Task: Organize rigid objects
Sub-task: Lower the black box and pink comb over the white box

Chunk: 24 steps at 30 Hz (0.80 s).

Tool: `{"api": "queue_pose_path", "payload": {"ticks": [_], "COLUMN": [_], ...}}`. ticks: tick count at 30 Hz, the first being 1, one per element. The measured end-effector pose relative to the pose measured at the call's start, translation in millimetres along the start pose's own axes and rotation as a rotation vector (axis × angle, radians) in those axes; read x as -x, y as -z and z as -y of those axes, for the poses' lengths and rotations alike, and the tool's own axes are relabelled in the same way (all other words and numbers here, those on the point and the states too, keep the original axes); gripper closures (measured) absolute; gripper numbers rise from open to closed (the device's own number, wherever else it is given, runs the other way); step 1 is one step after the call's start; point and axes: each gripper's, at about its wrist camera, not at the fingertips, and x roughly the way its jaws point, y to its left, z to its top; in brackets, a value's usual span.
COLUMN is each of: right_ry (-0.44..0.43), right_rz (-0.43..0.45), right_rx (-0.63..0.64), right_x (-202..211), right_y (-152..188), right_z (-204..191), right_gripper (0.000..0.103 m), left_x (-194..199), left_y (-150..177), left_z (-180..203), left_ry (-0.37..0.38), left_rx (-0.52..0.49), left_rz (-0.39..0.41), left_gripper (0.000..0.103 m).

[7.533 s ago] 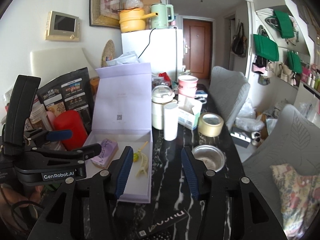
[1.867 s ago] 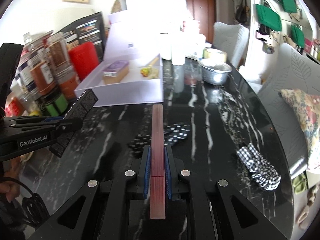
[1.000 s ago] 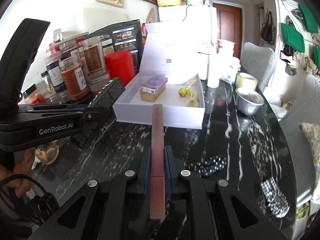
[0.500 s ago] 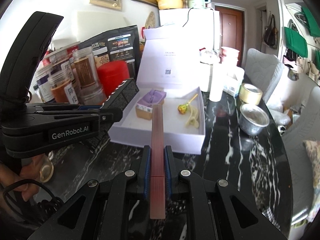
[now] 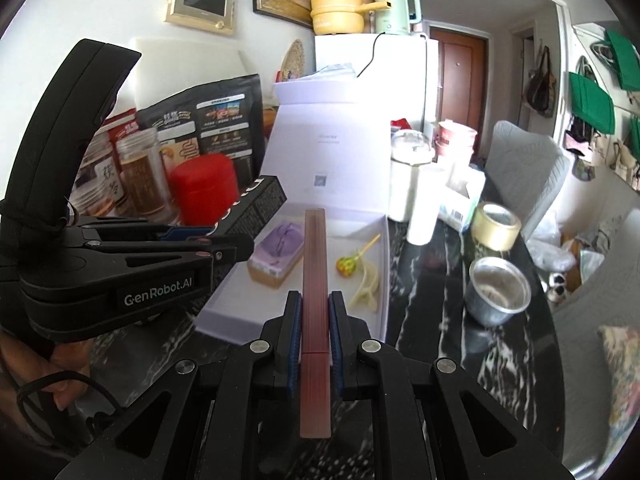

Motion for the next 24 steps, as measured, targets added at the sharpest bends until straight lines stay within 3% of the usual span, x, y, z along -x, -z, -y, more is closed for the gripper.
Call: {"api": "queue_pose_path", "payload": {"ticks": [11,24], "right_ry": [0.005,-0.005], "right_rz": [0.027,0.048], "right_rx": [0.03,0.012], "right_x": [-19.3,-59.0], "right_y": [-31.0,-55.1], "right_z": [11.3,22.2], "right_gripper": [0.09,0.09], "left_x": [-20.6,-58.0], "left_y": [-34.8,-61.5], "left_z": [-6.8,-33.8], "left_ry": [0.004,-0.051], "left_rx": [0.003,0.048], "left_rz": [0.023,0.015], "left_gripper": [0.085,0.085]}}
